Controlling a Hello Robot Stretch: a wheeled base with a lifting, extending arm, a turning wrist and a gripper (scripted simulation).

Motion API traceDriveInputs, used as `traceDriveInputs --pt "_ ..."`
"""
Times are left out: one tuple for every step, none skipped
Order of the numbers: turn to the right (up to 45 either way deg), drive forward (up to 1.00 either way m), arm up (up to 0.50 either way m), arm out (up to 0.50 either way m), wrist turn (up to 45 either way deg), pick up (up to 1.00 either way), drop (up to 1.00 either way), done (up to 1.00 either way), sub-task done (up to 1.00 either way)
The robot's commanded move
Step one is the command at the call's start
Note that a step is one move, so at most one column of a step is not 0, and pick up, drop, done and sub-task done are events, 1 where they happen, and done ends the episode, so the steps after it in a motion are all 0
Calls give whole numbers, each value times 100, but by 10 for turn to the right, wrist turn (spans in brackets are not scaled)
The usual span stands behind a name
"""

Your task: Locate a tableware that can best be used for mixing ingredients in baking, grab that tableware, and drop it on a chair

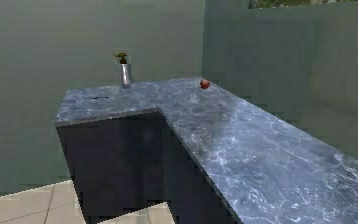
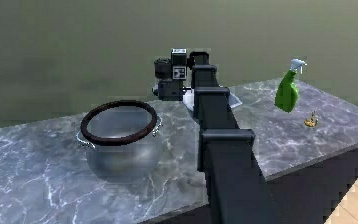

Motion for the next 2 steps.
traceDriveInputs --pt "0 0 0 0 240 0 0 0 0" --pt "0 0 -6 0 0 0 0 0 0"
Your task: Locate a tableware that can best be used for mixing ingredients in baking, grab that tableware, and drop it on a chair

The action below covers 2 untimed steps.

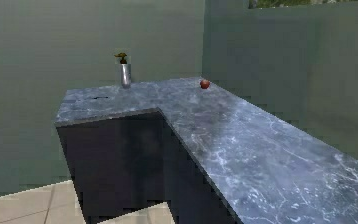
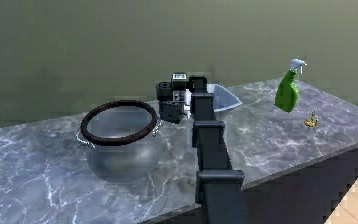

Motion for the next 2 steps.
traceDriveInputs --pt "0 0 0 0 0 100 0 0 0" --pt "0 0 6 0 0 0 0 0 0"
